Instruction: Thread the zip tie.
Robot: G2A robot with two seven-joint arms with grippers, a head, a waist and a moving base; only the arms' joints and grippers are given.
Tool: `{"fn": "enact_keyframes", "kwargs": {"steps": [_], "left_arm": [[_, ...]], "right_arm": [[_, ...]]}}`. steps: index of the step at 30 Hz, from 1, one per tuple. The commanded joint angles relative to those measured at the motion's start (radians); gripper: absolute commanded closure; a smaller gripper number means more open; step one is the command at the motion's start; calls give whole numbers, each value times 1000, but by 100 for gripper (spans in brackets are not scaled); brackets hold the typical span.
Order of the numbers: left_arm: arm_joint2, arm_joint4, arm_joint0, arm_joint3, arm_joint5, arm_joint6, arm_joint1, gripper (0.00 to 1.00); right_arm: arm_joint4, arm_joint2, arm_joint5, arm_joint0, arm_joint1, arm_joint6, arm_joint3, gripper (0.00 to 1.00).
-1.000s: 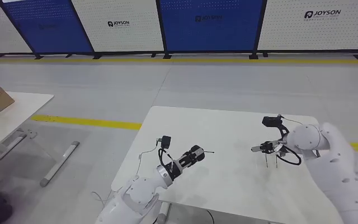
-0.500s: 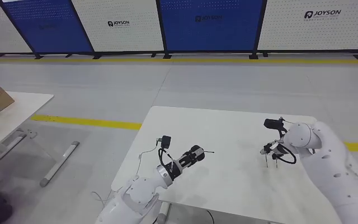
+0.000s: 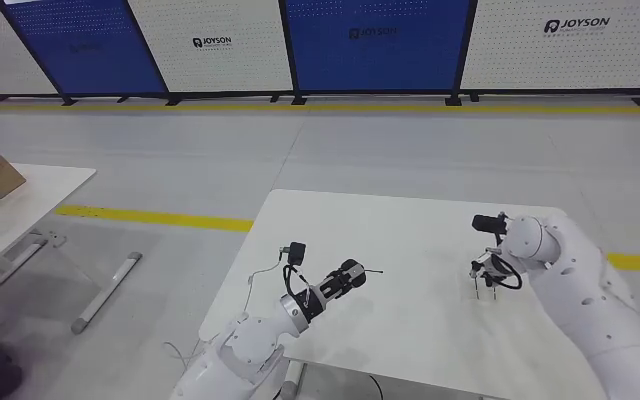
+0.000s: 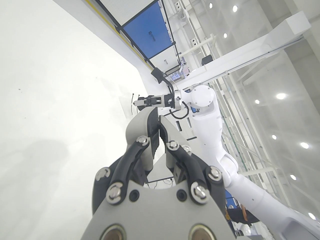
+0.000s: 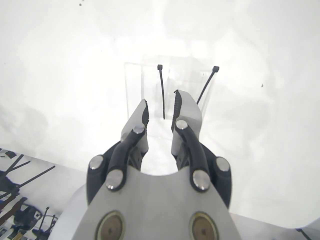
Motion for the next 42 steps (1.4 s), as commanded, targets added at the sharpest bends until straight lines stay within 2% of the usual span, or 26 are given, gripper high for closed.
{"fn": "enact_keyframes", "kwargs": {"steps": [1, 5, 21, 26, 27, 29, 35, 39, 42], "left_arm": [[0, 0, 0, 0, 0, 0, 0, 100], [0, 0, 0, 0, 0, 0, 0, 100], [0, 0, 0, 0, 0, 0, 0, 100], [0, 0, 0, 0, 0, 0, 0, 100], [0, 0, 0, 0, 0, 0, 0, 100], [0, 0, 0, 0, 0, 0, 0, 100], [0, 0, 0, 0, 0, 0, 0, 100], [0, 0, 0, 0, 0, 0, 0, 100], [0, 0, 0, 0, 0, 0, 0, 100]], "right_arm": [[-3, -15, 6, 15, -9, -2, 24, 74], [-17, -55, 26, 42, -32, -5, 67, 71], [5, -146, -4, 121, -118, -36, 273, 79], [-9, -171, 2, 141, -142, -42, 323, 91], [-10, -174, 2, 144, -146, -42, 331, 100], [-9, -179, -1, 152, -155, -45, 349, 100], [-7, -175, -24, 162, -164, -66, 372, 100], [-1, -156, -86, 151, -153, -56, 342, 100], [-20, -137, -84, 129, -135, -49, 289, 100]]}}
